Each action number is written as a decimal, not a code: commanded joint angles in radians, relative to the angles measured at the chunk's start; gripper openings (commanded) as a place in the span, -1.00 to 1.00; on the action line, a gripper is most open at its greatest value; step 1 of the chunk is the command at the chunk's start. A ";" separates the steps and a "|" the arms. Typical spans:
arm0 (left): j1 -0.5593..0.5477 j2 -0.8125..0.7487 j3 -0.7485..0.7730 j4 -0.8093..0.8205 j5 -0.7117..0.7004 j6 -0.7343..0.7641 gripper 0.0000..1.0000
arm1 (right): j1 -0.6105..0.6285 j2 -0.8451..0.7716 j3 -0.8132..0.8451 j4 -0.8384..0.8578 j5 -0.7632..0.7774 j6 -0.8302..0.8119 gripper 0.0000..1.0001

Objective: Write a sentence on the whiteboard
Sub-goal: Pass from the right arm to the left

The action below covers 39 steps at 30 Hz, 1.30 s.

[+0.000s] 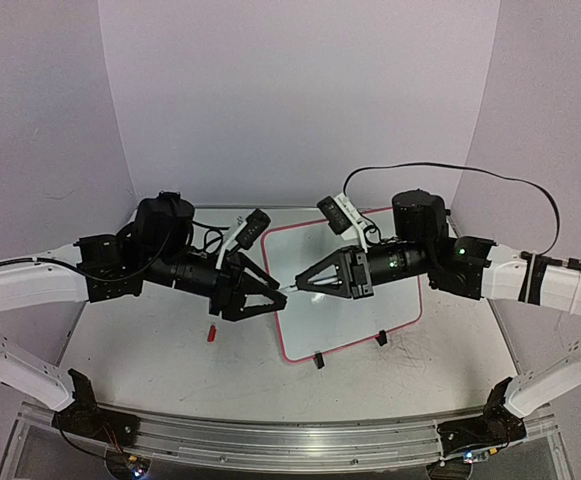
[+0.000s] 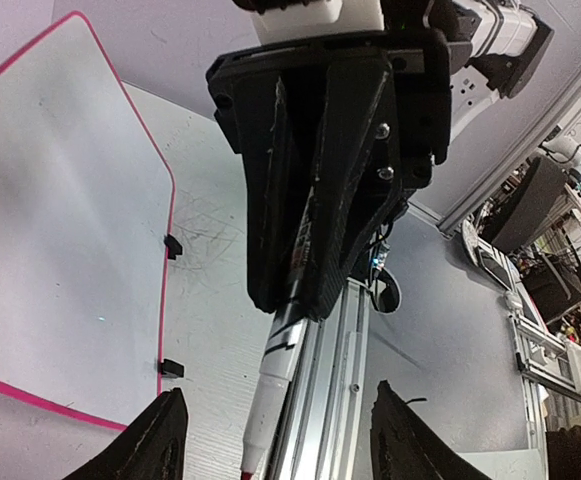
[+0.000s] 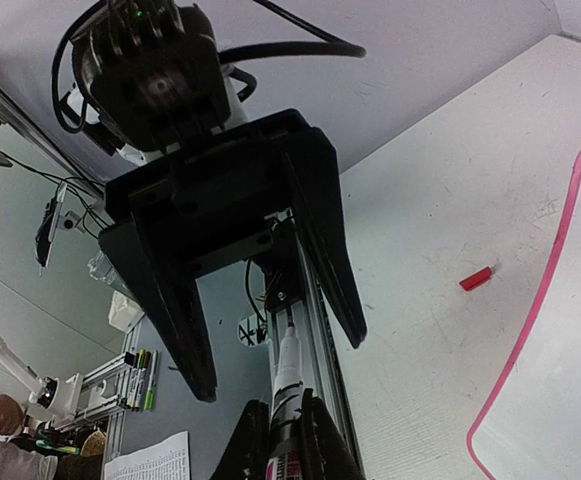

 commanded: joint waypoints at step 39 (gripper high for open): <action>-0.002 0.131 0.129 -0.040 0.128 0.080 -1.00 | -0.001 0.057 0.061 -0.061 -0.109 -0.027 -0.65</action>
